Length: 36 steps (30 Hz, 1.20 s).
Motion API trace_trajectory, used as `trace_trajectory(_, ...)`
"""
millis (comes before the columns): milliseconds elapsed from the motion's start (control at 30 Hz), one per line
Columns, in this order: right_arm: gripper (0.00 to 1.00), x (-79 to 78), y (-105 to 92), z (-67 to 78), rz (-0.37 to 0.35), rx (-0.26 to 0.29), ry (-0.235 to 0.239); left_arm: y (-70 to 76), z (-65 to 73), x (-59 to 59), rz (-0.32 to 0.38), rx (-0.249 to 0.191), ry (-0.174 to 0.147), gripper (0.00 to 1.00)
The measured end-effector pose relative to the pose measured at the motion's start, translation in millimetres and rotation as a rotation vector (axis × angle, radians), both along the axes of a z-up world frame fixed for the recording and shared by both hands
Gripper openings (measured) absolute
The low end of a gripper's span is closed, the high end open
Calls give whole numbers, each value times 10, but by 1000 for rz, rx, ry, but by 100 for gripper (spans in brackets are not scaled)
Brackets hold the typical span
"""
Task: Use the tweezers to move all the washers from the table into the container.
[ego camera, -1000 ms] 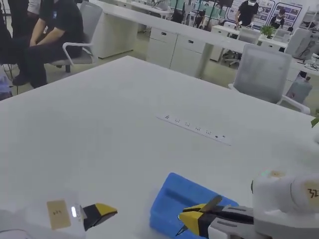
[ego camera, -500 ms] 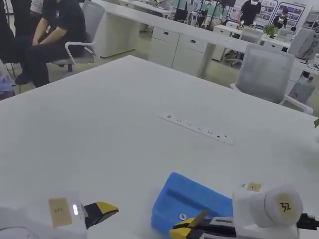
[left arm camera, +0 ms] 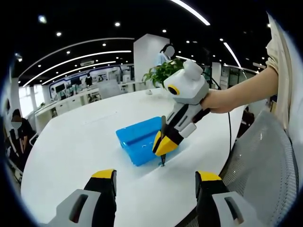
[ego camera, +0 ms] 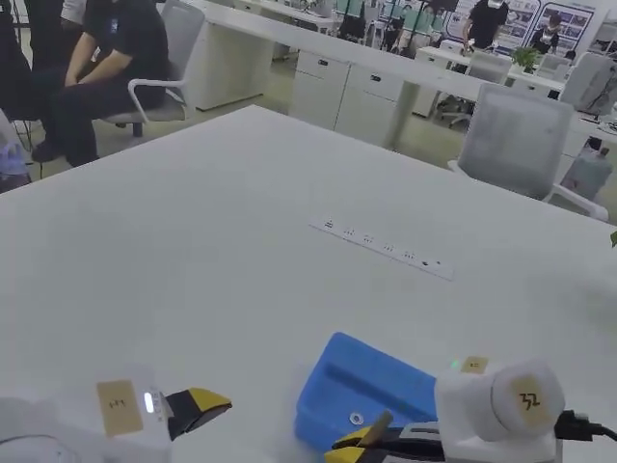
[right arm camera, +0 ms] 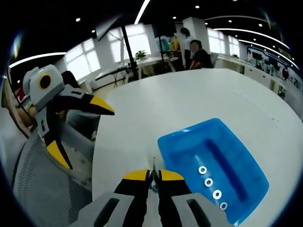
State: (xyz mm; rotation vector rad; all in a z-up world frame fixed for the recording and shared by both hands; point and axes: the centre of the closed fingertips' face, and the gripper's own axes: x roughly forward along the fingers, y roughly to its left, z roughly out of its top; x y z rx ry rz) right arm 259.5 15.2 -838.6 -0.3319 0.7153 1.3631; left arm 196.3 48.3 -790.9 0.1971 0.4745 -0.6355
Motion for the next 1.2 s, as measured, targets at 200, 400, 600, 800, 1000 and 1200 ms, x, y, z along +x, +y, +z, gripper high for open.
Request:
trace_trajectory(200,4,-60,6,-8,19,0,-12,5,-7,0,0,2,2,67)
trace_trajectory(400,3,-116,27,-16,79,-23,-88,6,-16,0,-2,8,3,67)
trace_trajectory(600,3,-101,21,-16,78,-19,-106,11,-11,5,1,5,0,67)
trace_trajectory(800,3,-86,15,154,17,57,-53,18,-13,5,2,8,-1,67)
trace_trajectory(1000,3,-7,-1,356,-19,100,-59,18,-19,3,-2,11,1,67)
trace_trajectory(1200,3,74,28,519,-24,122,-78,22,-12,4,-1,8,-1,67)
